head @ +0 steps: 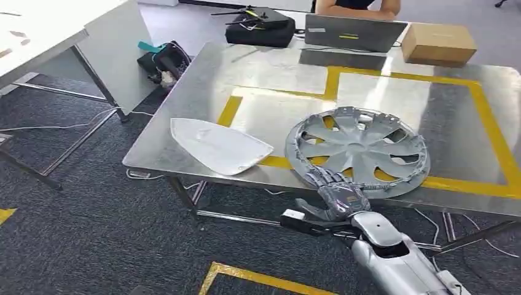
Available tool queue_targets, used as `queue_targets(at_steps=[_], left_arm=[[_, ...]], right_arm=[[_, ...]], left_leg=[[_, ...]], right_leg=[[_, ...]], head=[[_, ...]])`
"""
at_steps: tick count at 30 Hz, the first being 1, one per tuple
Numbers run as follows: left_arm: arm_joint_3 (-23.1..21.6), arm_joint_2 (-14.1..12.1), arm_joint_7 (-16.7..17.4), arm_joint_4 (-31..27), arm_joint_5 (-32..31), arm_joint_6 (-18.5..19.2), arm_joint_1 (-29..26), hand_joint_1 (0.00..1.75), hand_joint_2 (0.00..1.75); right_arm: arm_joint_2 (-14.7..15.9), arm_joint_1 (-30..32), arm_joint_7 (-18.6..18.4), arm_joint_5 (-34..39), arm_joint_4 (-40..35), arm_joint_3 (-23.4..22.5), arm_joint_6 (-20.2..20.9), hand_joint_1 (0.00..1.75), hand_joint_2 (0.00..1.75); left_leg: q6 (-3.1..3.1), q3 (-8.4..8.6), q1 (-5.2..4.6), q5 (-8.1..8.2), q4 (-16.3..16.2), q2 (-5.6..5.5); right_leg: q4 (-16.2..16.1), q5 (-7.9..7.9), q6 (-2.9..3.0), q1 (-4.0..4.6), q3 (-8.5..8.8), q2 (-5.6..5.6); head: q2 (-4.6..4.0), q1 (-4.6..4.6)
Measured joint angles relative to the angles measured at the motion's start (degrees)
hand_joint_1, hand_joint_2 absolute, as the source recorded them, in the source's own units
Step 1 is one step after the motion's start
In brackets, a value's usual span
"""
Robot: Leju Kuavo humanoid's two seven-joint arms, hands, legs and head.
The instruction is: Take the parts from the cabinet and place them on the table.
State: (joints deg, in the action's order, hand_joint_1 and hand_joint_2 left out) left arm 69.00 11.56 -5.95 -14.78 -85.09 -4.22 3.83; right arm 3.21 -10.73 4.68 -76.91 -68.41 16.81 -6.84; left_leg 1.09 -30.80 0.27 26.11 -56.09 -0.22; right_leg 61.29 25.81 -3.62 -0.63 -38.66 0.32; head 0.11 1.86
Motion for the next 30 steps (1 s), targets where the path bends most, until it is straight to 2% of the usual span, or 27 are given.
queue_targets(at_steps=[2,3,4,5,6,7,8,9,10,11,13,14,15,16,17,18,19,20,21,22,23,24,25,26,28,29,30], left_arm=[[0.0,-0.04,0.0,0.0,0.0,0.0,0.03,0.0,0.0],[0.0,-0.04,0.0,0.0,0.0,0.04,0.0,0.0,0.0],[0.0,0.04,0.0,0.0,0.0,0.04,-0.06,0.0,0.0],[0.0,0.09,0.0,0.0,0.0,0.04,-0.08,0.0,0.0],[0.0,0.09,0.0,0.0,0.0,0.04,-0.06,0.0,0.0],[0.0,0.09,0.0,0.0,0.0,0.04,-0.05,0.0,0.0],[0.0,0.09,0.0,0.0,0.0,0.07,-0.03,0.0,0.0],[0.0,0.09,0.0,0.0,0.0,0.09,-0.07,0.0,0.0],[0.0,0.09,0.02,0.0,0.0,0.11,-0.06,0.0,0.0],[0.02,0.09,0.02,0.0,0.0,0.11,-0.04,0.0,0.0],[0.02,0.09,0.11,0.0,0.0,0.11,-0.12,0.0,0.0],[0.02,0.04,0.11,0.0,0.0,0.11,-0.22,0.0,0.0],[0.04,0.04,0.15,0.0,0.0,0.11,-0.24,0.0,0.0],[0.04,0.04,0.2,0.0,0.0,0.11,-0.2,0.0,0.0],[0.04,0.04,0.2,0.0,0.0,0.11,-0.09,0.0,0.0],[0.04,0.07,0.2,0.0,0.0,0.11,-0.05,0.0,0.0],[0.04,0.11,0.2,0.0,0.0,0.11,-0.06,0.0,0.0],[0.04,0.15,0.2,0.0,0.0,0.11,-0.06,0.0,0.0],[0.07,0.15,0.2,0.0,0.0,0.11,-0.07,0.0,0.0],[0.07,0.15,0.2,0.0,0.0,0.09,-0.05,0.0,0.0],[0.07,0.15,0.2,0.0,0.0,0.09,0.04,0.0,0.0],[0.07,0.15,0.2,0.0,0.0,0.09,0.21,0.0,0.0],[0.06,0.15,0.2,0.0,0.0,0.04,0.42,0.0,0.0],[0.04,0.15,0.2,0.0,0.0,0.04,0.45,0.0,0.0],[0.07,0.15,0.2,0.0,0.0,0.02,0.26,0.0,0.0],[0.07,0.18,0.2,0.0,0.0,0.02,0.09,0.0,0.0],[0.11,0.04,0.22,0.0,0.0,0.0,0.06,0.0,0.0]], right_arm=[[0.0,-0.01,0.02,0.04,0.09,0.0,0.07,0.0,0.0],[0.0,-0.02,0.0,0.04,0.22,0.0,0.07,0.0,0.0],[0.0,-0.04,0.02,0.04,0.26,0.0,0.07,0.0,0.0],[0.0,-0.1,0.02,0.04,0.26,0.0,0.04,0.0,0.0],[0.0,-0.21,0.07,0.07,0.26,0.0,0.07,0.0,0.0],[0.0,-0.39,0.11,0.13,0.26,0.0,0.09,0.0,0.0],[0.0,-0.64,0.13,0.18,0.26,0.0,0.15,0.0,0.0],[-0.02,-0.96,0.17,0.28,0.26,0.02,0.3,0.0,0.0],[-0.02,-0.99,0.2,0.46,0.26,0.07,0.33,0.0,0.0],[-0.02,-0.87,0.22,0.59,0.31,0.13,0.46,0.0,0.0],[-0.02,-0.78,0.22,0.66,0.35,0.17,0.68,0.0,0.0],[0.0,-0.9,0.22,0.68,0.39,0.17,0.7,0.0,0.0],[-0.02,-0.92,0.15,0.7,0.42,0.17,0.74,0.0,0.0],[-0.02,-0.9,0.22,0.7,0.42,0.2,0.77,0.0,0.0],[-0.02,-0.76,0.2,0.72,0.48,0.2,0.77,0.0,0.0],[-0.02,-0.68,0.22,0.72,0.59,0.2,0.79,0.0,0.0],[-0.02,-0.59,0.22,0.72,0.72,0.2,0.83,0.0,0.0],[-0.02,-0.46,0.22,0.74,0.77,0.2,0.87,0.0,0.0],[-0.02,-0.39,0.22,0.77,0.79,0.2,0.9,0.0,0.0],[-0.02,-0.38,0.2,0.79,0.79,0.2,0.96,0.0,0.0],[-0.02,-0.41,0.2,0.81,0.79,0.2,0.96,0.0,0.0],[-0.02,-0.41,0.17,0.81,0.74,0.2,0.96,0.0,0.0],[0.0,-0.57,0.15,0.81,0.72,0.2,0.96,0.0,0.0],[0.0,-0.55,0.06,0.83,0.74,0.2,0.96,0.0,0.0],[-0.02,-0.1,-0.24,0.59,0.79,0.24,0.83,0.0,0.0],[0.0,0.2,-0.57,0.15,0.85,0.24,0.68,0.0,0.0],[0.0,0.36,-0.9,-0.15,0.87,0.26,0.59,0.0,0.0]], left_leg=[[0.22,-1.37,-0.1,-1.11,-0.07,0.03],[0.21,-2.14,-0.17,-1.65,-0.09,0.04],[0.12,-2.83,-0.2,-2.23,-0.11,0.05],[0.06,-3.5,-0.2,-2.75,-0.12,0.07],[-0.04,-4.06,-0.18,-3.22,-0.14,0.07],[-0.21,-4.54,-0.14,-3.69,-0.14,0.06],[-0.44,-4.84,-0.13,-4.1,-0.2,0.04],[-0.87,-5.23,-0.39,-4.49,-0.28,-0.09],[-1.15,-5.27,-0.39,-5.02,-0.32,-0.14],[-1.51,-5.33,-0.29,-5.5,-0.27,-0.13],[-2.35,-5.53,-0.15,-6.38,0.01,-0.21],[-2.61,-5.98,0.06,-5.63,-0.4,-0.21],[-2.84,-6.76,0.02,-2.61,-2.09,-0.17],[-3.01,-7.97,0.11,1.26,-5.85,-0.17],[-3.2,-9.24,0.14,4.61,-10.36,-0.17],[-3.34,-10.28,0.15,6.71,-14.7,-0.16],[-3.43,-10.56,0.19,7.0,-17.44,-0.16],[-3.47,-9.66,0.25,5.76,-17.57,-0.16],[-3.44,-7.92,0.27,3.85,-15.83,-0.16],[-3.39,-5.0,0.36,1.9,-12.09,-0.15],[-3.33,-1.55,0.46,0.95,-7.44,-0.14],[-3.29,2.42,0.54,1.82,-2.61,-0.15],[-2.76,4.2,0.31,2.78,1.06,-0.35],[-2.27,3.29,0.21,2.56,0.85,-0.32],[-1.25,2.77,-0.29,1.82,0.78,-0.31],[-0.64,2.26,-0.06,1.14,0.99,0.02],[-0.19,1.66,-0.12,0.53,0.97,0.03]], right_leg=[[9.21,6.2,-0.38,-0.02,-2.53,0.02],[13.21,7.9,-0.48,0.0,-3.44,0.02],[14.85,7.96,-0.5,0.01,-3.26,0.02],[13.79,6.65,-0.48,0.02,-1.69,0.01],[10.69,4.82,-0.41,0.01,0.85,0.0],[5.63,2.99,-0.31,0.01,4.5,0.0],[0.42,2.41,-0.18,0.0,8.27,0.0],[-4.04,4.12,-0.05,0.2,11.15,0.01],[-4.33,3.87,0.32,0.22,11.45,0.15],[-4.45,3.76,0.58,0.35,10.41,0.16],[-4.32,2.96,1.86,0.59,9.77,0.08],[-4.62,2.24,2.5,0.23,9.38,-0.21],[-4.62,1.59,2.99,0.27,9.21,-0.14],[-4.62,0.87,3.42,0.26,8.31,-0.11],[-4.59,0.09,3.39,0.29,7.43,-0.14],[-4.55,-0.57,3.37,0.32,6.47,-0.18],[-4.51,-1.23,3.26,0.34,5.57,-0.2],[-4.5,-1.85,3.07,0.34,4.72,-0.24],[-4.47,-2.43,2.89,0.33,3.97,-0.25],[-4.44,-3.03,2.69,0.3,3.25,-0.25],[-4.42,-3.58,2.5,0.28,2.72,-0.24],[-4.3,-4.03,2.16,0.42,2.28,-0.2],[-3.96,-4.44,1.89,0.59,1.69,-0.26],[-4.08,-5.28,1.54,0.56,1.54,-0.29],[-4.6,-6.3,0.7,0.07,1.4,-0.32],[-4.36,-5.94,0.47,-0.18,1.03,-0.24],[-2.79,-3.05,0.32,-0.16,-0.04,-0.33]], head=[[0.0,0.06],[0.0,0.06],[0.0,0.02],[0.0,0.04],[0.0,0.04],[0.0,0.06],[0.0,0.09],[0.0,0.11],[0.0,-0.24],[0.0,0.09],[0.0,0.13],[0.0,0.2],[0.0,-0.2],[0.0,-0.44],[0.0,-0.53],[0.0,-0.5],[0.0,-0.53],[0.0,-0.5],[0.0,-0.5],[0.0,-0.5],[0.0,-0.53],[0.0,-0.57],[0.0,-0.42],[0.0,-0.35],[0.0,-0.31],[0.0,-0.52],[0.0,-0.28]])
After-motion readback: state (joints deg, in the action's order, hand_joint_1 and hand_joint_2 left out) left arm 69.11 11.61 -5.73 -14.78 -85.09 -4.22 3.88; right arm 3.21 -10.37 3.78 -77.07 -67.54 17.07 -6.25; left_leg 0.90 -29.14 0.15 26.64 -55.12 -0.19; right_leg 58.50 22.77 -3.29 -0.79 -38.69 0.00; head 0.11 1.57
